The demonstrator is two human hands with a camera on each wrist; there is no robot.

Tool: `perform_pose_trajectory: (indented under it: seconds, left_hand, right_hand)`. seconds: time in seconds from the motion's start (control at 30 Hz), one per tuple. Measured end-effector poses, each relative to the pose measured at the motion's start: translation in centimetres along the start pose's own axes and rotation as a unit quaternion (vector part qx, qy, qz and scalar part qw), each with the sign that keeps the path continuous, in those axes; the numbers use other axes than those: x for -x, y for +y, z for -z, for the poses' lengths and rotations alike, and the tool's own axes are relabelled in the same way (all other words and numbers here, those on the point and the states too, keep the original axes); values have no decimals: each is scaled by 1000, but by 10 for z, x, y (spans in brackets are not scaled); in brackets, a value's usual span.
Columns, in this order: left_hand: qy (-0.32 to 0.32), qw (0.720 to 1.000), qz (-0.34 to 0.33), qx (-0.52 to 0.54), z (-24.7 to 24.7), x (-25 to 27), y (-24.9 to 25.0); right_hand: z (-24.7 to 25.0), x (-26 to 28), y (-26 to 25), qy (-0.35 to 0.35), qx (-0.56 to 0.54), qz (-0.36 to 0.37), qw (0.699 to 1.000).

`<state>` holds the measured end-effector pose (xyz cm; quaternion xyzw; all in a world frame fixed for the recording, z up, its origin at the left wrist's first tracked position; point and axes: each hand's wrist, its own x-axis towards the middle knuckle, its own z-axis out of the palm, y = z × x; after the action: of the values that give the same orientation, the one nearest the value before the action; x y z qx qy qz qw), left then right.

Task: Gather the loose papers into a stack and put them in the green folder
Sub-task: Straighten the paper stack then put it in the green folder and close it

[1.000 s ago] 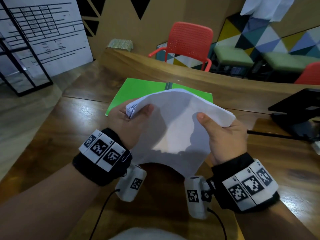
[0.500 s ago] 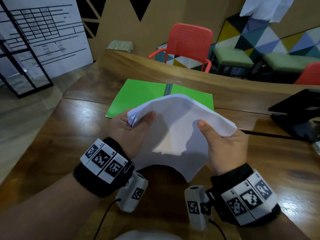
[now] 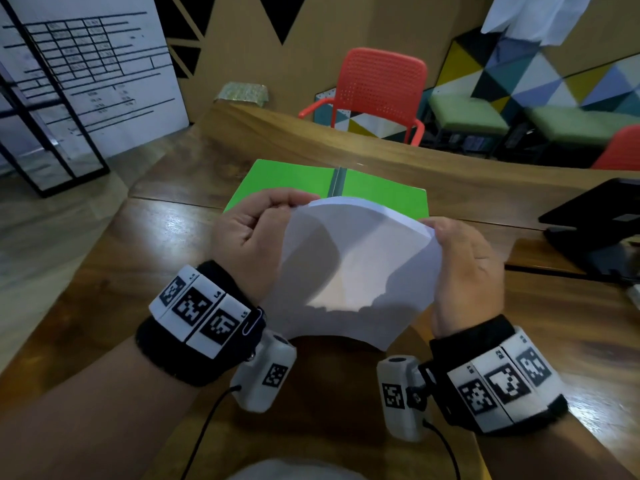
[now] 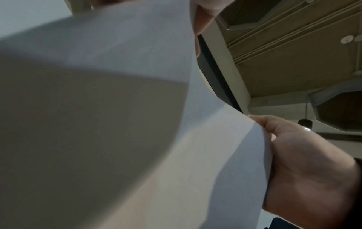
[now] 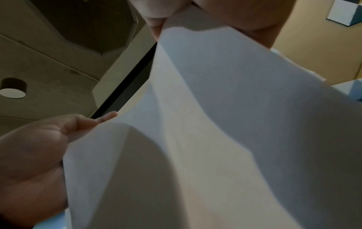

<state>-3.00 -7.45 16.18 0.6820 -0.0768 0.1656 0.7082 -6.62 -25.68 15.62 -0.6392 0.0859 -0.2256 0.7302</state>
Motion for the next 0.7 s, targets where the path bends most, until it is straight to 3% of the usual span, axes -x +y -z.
perform_pose_trajectory:
  seconds: [0.07, 0.17, 0.3, 0.37, 0.47, 0.6, 0.7]
  left_hand:
    - [-47, 999, 4, 15, 6, 0, -3]
    - [-72, 994, 28, -83, 5, 3, -15]
    - [-17, 992, 56, -112, -2, -2, -9]
    - [-14, 995, 40, -90, -2, 1, -9]
    - [-27, 991, 60, -116, -1, 11, -20]
    - [-22, 984, 111, -141, 0, 12, -33]
    - [-38, 982, 96, -156, -2, 2, -20]
  right_hand:
    - [5, 0, 2, -51, 5, 11, 999]
    - [4, -3, 5, -81, 15, 10, 997]
    - [1, -4, -1, -12, 3, 55, 998]
    - [3, -1, -1, 1, -21, 77, 997]
    - [7, 3, 11, 23, -13, 55, 998]
    - [9, -6, 6, 6, 36, 35, 999]
    - [20, -18, -18, 18, 207, 119, 971]
